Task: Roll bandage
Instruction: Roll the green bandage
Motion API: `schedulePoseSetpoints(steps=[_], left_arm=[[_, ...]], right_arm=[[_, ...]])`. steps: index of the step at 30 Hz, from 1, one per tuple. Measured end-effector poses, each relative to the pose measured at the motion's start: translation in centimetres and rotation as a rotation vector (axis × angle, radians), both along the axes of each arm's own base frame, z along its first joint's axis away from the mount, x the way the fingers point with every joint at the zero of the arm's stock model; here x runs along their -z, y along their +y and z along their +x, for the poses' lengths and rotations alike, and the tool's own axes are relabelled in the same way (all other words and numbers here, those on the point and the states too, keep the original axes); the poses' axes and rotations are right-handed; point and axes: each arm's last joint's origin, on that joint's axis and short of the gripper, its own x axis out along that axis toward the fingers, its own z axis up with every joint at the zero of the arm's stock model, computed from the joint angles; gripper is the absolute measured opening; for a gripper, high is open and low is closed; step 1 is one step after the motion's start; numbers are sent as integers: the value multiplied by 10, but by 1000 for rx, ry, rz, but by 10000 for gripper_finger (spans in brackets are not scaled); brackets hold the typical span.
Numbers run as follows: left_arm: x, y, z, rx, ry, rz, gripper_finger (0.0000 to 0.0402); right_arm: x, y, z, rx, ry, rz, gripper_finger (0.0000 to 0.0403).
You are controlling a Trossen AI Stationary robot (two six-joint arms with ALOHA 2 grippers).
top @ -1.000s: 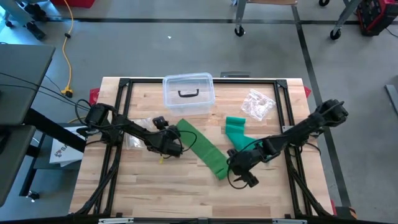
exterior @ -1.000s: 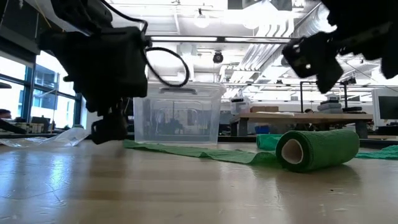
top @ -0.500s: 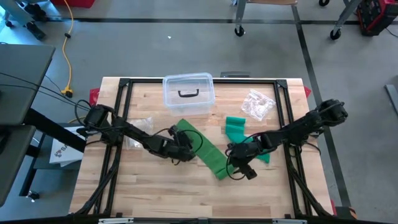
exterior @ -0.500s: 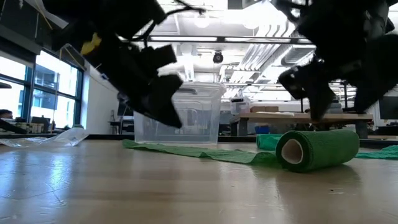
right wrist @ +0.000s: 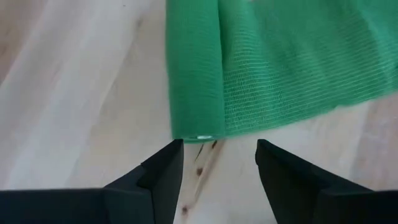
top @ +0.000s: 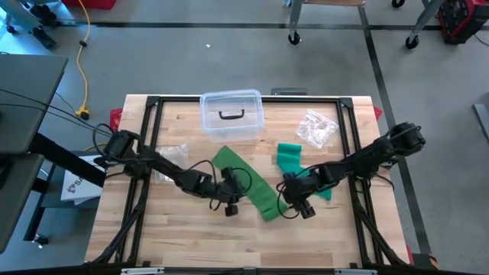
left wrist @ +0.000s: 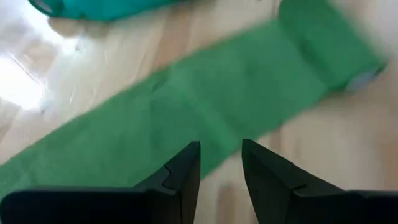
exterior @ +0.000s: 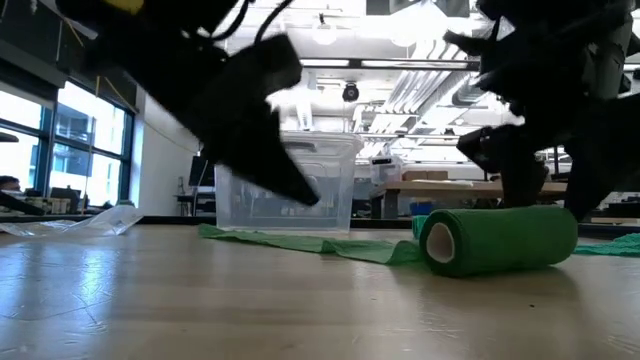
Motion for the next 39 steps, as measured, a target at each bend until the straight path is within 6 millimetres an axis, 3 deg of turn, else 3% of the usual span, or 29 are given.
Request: schedulePoseSetpoints(steps=[5, 12, 18, 24, 31, 39], left_arm=[[14, 9, -12, -65, 164, 212, 103], [5, 18, -27, -17, 310, 491, 92], [-18, 17, -27, -41, 221, 416, 91], [-36, -21, -17, 129, 113, 185, 91], [-41, -79, -6, 197, -50, 110, 91], [-24, -107, 17, 194, -52, 49, 91]], right_arm=[[8, 13, 6, -41, -39, 30, 165], [5, 30, 5, -101, -103, 58, 130], [3, 31, 0, -52, -121, -47, 129], [-8, 28, -10, 50, -84, -54, 129], [-4, 52, -24, -7, -156, 9, 137], [-7, 64, -28, 57, -205, 30, 216]])
